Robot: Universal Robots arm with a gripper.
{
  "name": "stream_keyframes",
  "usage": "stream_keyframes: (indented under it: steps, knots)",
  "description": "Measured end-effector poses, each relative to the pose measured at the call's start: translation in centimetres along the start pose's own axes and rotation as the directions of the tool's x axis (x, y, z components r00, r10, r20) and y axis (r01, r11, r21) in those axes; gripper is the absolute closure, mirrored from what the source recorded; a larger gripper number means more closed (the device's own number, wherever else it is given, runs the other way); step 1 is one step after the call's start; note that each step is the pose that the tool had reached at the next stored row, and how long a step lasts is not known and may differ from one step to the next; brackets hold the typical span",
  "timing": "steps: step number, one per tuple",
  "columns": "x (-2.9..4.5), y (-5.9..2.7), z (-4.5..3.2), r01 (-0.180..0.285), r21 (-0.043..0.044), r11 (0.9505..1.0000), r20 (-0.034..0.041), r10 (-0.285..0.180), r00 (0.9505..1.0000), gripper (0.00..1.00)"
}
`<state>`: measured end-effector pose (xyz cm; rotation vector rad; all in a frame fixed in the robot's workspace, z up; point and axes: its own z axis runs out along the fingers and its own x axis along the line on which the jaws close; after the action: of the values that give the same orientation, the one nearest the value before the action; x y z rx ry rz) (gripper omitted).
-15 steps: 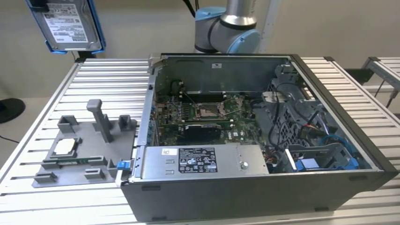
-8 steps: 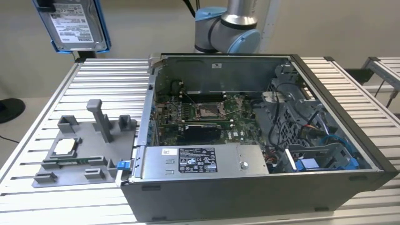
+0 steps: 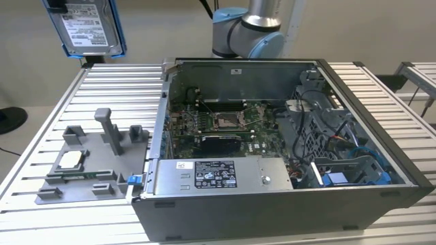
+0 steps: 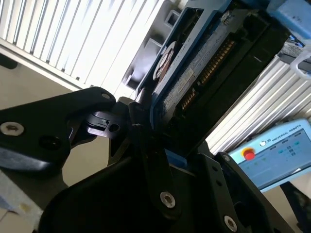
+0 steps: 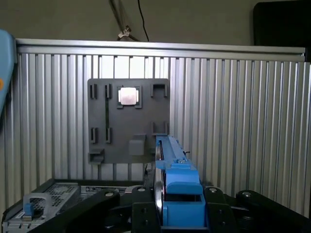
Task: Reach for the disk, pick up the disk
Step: 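Pick up the disk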
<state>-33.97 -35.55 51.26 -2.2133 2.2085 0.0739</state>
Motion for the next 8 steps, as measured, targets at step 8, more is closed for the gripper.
stream_keyframes:
  steps: [8]
  knots:
    - [0.00, -0.76, -0.02, 0.000, 0.0000, 1.0000, 0.0000, 0.000, 1.0000, 1.00]
